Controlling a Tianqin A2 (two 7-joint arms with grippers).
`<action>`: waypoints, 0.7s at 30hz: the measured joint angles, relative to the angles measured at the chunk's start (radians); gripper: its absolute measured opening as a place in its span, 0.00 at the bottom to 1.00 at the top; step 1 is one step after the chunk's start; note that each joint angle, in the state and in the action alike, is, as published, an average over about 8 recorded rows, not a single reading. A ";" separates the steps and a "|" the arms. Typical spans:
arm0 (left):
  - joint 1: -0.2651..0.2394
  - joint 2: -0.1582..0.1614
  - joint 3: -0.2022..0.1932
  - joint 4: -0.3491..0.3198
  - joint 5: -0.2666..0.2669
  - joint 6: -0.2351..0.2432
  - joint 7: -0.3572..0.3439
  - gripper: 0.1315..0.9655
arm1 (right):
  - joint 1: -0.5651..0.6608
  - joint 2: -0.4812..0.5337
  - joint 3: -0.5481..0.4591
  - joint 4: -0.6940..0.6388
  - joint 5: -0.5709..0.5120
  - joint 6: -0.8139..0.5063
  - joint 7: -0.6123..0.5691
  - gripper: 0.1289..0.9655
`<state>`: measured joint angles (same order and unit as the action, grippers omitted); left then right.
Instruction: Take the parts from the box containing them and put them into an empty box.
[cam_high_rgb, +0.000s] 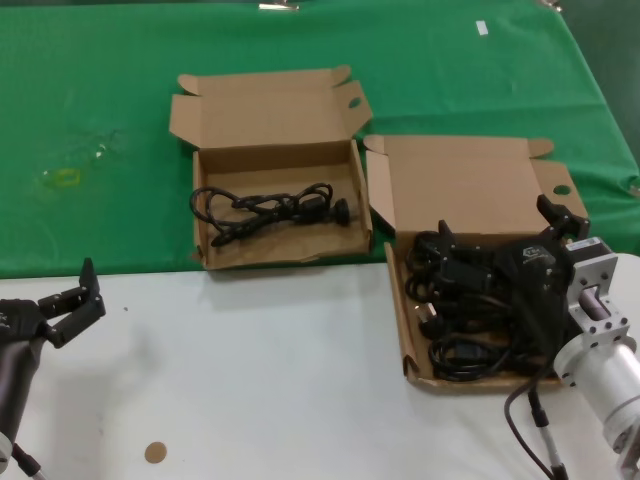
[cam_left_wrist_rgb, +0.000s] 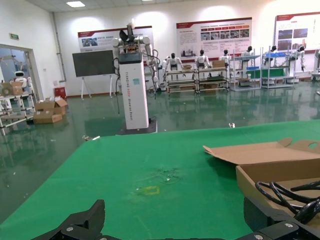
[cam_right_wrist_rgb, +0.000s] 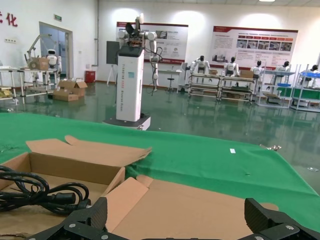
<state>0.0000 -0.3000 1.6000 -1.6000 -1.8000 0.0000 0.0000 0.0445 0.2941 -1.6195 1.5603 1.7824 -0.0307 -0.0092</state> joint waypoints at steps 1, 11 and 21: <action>0.000 0.000 0.000 0.000 0.000 0.000 0.000 1.00 | 0.000 0.000 0.000 0.000 0.000 0.000 0.000 1.00; 0.000 0.000 0.000 0.000 0.000 0.000 0.000 1.00 | 0.000 0.000 0.000 0.000 0.000 0.000 0.000 1.00; 0.000 0.000 0.000 0.000 0.000 0.000 0.000 1.00 | 0.000 0.000 0.000 0.000 0.000 0.000 0.000 1.00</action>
<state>0.0000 -0.3000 1.6000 -1.6000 -1.8000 0.0000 0.0000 0.0445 0.2941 -1.6195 1.5603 1.7824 -0.0307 -0.0092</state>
